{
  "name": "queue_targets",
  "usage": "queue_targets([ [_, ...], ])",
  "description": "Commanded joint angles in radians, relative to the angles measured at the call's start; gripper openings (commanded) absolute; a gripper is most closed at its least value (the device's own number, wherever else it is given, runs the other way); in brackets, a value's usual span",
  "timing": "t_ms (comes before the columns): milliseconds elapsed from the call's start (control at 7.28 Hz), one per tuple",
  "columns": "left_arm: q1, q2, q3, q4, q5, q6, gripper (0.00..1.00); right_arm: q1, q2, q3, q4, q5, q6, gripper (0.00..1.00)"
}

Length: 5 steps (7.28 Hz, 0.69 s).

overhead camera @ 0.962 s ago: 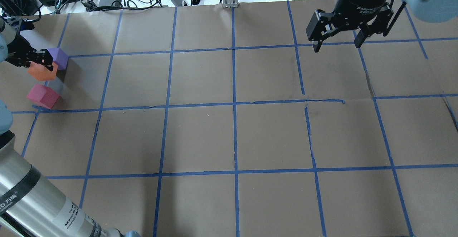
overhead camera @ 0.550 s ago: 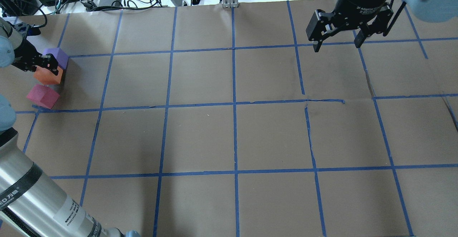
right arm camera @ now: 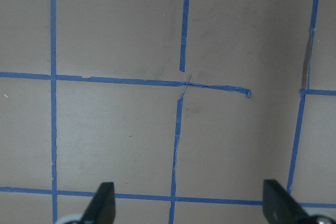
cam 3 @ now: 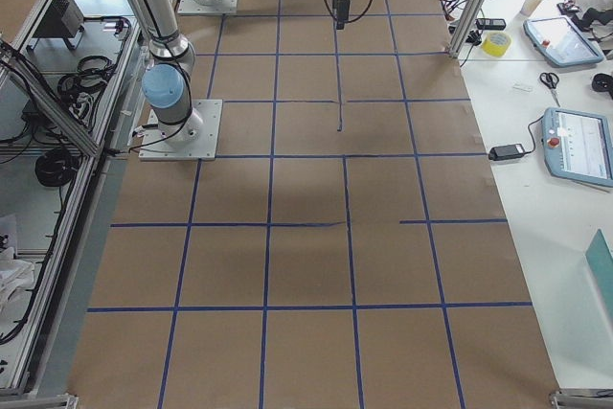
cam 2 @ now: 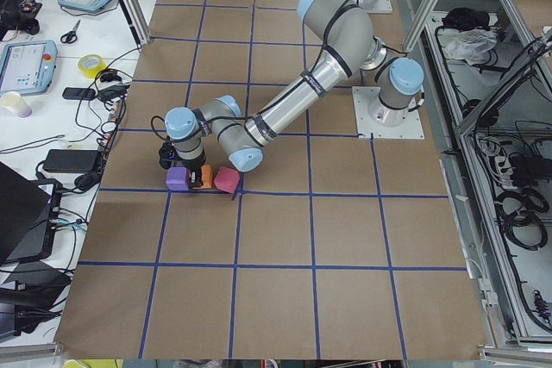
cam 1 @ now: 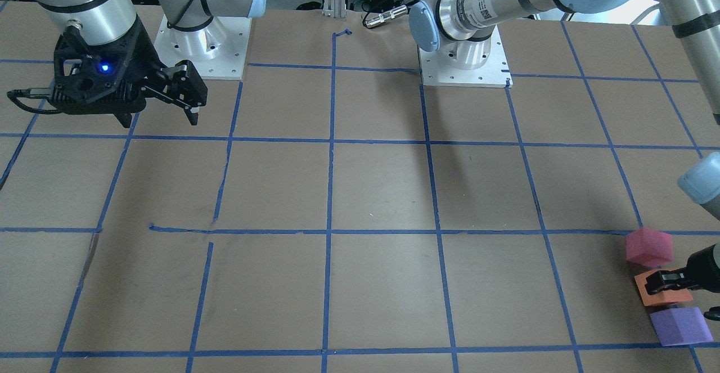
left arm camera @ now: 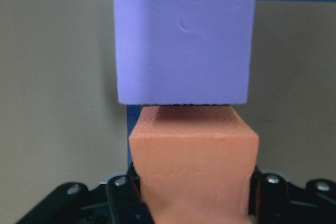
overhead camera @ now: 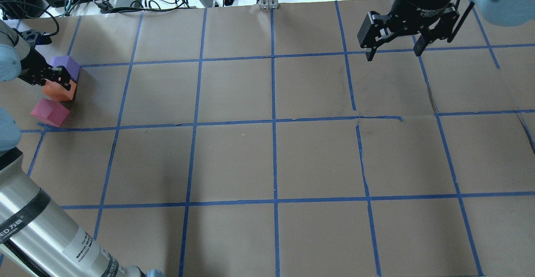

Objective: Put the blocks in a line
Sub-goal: 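Lower the orange cube between the purple and pink cubes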

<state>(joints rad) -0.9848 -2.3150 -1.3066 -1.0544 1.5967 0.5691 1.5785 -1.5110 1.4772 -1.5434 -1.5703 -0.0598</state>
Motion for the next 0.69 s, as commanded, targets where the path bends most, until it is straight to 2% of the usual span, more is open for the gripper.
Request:
queue_targets([
  [0,0.0,0.002,0.006,0.001,0.0,0.021,0.0,0.0,0.002,0.0,0.0,0.003,0.0,1.0],
  [550,0.002,-0.006,0.007,0.001,0.003,0.02,0.0,0.0,0.002,0.0,0.0,0.003,0.0,1.0],
])
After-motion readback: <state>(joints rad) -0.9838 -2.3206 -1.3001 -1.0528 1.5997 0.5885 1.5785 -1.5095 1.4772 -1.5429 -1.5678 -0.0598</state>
